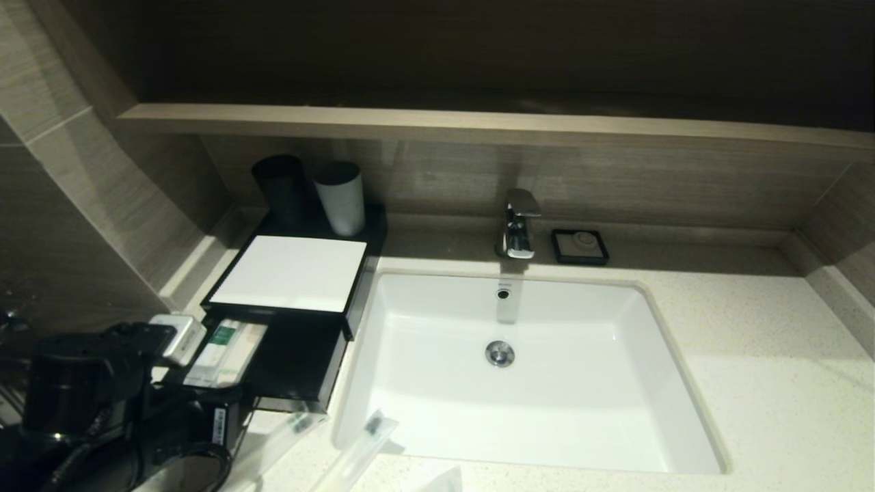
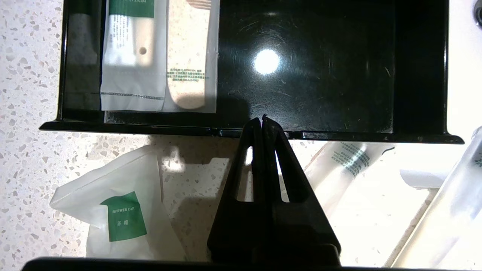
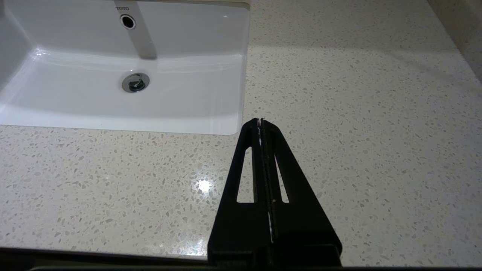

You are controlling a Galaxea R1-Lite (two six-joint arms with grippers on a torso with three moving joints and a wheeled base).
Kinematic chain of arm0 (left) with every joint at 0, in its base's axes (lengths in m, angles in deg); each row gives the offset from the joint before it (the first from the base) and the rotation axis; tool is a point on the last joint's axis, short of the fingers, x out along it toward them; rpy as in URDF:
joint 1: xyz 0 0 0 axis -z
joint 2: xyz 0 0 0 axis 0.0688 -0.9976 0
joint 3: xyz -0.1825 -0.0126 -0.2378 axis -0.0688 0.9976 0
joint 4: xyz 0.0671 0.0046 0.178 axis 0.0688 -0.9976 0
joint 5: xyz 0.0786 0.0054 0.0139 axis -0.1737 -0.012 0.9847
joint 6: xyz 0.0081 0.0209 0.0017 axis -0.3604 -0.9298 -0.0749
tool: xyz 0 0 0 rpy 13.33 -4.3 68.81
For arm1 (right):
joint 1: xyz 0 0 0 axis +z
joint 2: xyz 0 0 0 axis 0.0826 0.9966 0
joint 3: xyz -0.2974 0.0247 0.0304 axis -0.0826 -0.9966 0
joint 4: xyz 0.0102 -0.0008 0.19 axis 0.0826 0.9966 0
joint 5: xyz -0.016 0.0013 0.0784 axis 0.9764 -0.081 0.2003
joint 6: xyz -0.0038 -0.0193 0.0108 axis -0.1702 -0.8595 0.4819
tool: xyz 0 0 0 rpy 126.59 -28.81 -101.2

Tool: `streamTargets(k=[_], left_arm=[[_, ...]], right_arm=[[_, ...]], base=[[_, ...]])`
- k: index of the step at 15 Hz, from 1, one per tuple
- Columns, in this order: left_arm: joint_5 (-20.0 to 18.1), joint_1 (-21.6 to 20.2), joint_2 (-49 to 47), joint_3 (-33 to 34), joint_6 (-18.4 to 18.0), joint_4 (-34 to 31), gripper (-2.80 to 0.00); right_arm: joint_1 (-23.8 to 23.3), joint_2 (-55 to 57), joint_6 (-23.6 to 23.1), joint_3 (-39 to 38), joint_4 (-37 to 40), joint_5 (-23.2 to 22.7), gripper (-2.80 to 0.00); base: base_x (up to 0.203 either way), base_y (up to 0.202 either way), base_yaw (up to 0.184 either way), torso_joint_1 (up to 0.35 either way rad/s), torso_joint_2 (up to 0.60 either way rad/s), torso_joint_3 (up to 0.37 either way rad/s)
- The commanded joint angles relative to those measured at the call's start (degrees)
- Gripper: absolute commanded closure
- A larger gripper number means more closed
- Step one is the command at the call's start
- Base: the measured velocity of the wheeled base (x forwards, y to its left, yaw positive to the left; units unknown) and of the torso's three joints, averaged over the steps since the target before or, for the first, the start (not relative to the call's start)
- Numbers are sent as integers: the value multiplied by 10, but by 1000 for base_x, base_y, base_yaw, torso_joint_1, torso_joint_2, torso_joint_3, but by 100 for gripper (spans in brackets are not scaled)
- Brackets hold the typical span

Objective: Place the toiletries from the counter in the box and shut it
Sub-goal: Open the drawer

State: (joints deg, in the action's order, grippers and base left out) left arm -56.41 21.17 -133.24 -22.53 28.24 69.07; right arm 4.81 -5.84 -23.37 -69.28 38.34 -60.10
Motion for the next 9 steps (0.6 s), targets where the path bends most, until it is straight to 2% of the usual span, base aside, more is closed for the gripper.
streamTargets(k=[1, 3, 5, 7, 9], left_arm=[[1, 0, 9, -5, 0, 2, 0], [1, 0, 26, -14, 0, -6, 0], [1, -1, 64, -28, 0, -46, 0], [1, 0, 117, -50, 0, -116, 0], [-2, 0, 167, -88, -2, -212, 0]], right_arm=[[0, 0, 0, 0, 0, 0, 0], [0, 0, 0, 0, 0, 0, 0], [0, 0, 0, 0, 0, 0, 0], [0, 0, 0, 0, 0, 0, 0], [0, 0, 0, 0, 0, 0, 0]], base=[[0, 0, 0, 0, 0, 0], [0, 0, 0, 0, 0, 0], [0, 0, 0, 0, 0, 0], [0, 0, 0, 0, 0, 0], [0, 0, 0, 0, 0, 0]])
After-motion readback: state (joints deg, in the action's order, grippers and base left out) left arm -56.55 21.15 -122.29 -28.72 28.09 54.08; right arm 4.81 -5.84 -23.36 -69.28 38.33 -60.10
